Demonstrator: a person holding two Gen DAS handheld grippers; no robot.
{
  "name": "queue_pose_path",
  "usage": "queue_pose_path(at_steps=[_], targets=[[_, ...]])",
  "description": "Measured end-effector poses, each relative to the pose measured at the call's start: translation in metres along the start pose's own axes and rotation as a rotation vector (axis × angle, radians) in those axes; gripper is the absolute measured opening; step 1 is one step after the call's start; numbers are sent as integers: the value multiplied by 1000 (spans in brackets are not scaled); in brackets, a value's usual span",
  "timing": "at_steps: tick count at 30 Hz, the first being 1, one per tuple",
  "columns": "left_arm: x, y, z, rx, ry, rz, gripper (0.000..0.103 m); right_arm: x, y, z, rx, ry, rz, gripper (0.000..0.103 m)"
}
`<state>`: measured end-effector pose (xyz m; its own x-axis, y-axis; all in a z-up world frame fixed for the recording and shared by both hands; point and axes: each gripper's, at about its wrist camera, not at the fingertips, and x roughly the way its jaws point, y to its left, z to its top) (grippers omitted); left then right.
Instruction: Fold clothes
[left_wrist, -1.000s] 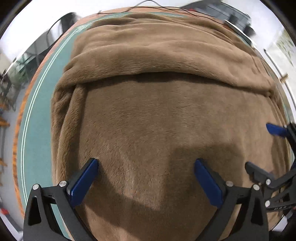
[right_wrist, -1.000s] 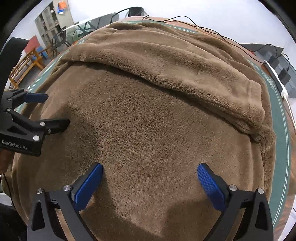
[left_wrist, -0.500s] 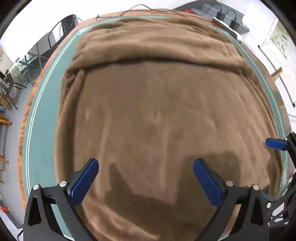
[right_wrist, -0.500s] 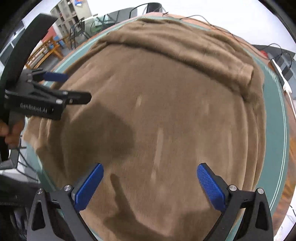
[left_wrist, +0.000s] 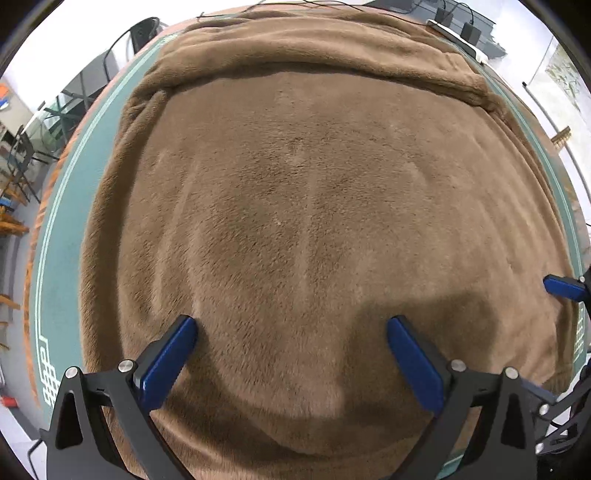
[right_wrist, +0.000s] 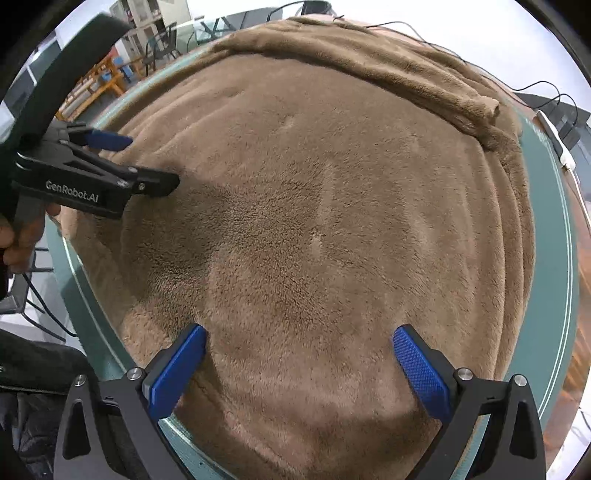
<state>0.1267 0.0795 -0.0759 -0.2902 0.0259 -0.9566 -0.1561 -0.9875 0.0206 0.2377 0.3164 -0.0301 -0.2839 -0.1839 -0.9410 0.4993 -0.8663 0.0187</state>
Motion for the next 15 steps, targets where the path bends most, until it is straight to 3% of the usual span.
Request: queue_pose_path(at_steps=[6,12,15], targets=[[-19,-2,-18,17,-59,10,103,-32,-30,-19,74,-93,-11,103],[-8,-8,-42,43,-20,15,103,-16,-37,-50,96,-10,-11,103],[-4,1,-41,-3,-16,-18,103,-16,-38,-57,101,-38,-15,103]])
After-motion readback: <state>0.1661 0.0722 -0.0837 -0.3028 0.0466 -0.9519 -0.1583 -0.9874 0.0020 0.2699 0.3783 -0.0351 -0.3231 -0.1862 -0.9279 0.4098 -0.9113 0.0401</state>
